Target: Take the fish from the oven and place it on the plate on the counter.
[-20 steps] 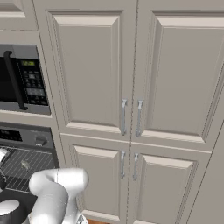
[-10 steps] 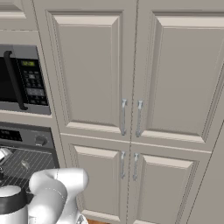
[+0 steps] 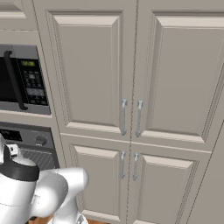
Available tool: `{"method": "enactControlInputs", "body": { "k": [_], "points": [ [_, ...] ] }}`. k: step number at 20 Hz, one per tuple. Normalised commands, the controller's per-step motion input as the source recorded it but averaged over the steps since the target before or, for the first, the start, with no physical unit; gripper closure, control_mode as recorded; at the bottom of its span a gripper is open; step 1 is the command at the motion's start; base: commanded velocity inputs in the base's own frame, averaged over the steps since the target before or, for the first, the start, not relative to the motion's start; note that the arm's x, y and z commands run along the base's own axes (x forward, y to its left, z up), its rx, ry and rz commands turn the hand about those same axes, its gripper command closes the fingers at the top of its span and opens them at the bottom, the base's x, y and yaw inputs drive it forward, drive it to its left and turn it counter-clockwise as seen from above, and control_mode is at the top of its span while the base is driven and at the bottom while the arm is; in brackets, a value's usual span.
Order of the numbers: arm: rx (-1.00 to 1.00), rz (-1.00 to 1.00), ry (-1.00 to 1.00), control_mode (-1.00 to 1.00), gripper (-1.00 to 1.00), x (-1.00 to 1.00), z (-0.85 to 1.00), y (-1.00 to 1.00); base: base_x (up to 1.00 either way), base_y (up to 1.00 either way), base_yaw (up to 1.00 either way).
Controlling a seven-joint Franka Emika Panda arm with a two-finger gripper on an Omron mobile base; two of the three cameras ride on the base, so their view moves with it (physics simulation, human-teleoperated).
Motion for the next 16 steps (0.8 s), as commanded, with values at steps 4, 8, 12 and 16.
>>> {"method": "enactControlInputs", "body": {
  "k": [4, 8, 12, 16],
  "points": [
    [0.13, -0.22, 0.02, -1.00, 1.00, 0.00, -0.34, -0.15, 0.00, 0.00, 0.00],
    [0.01, -0.18, 0.00, -1.00, -1.00, 0.00, -0.17, 0.04, 0.00, 0.00, 0.00],
    [0.00, -0.20, 0.00, -1.00, -1.00, 0.21, -0.09, 0.05, 0.00, 0.00, 0.00],
    [0.00, -0.19, 0.00, -1.00, -1.00, 0.47, -0.16, 0.13, 0.00, 0.00, 0.00]
  ]
}}
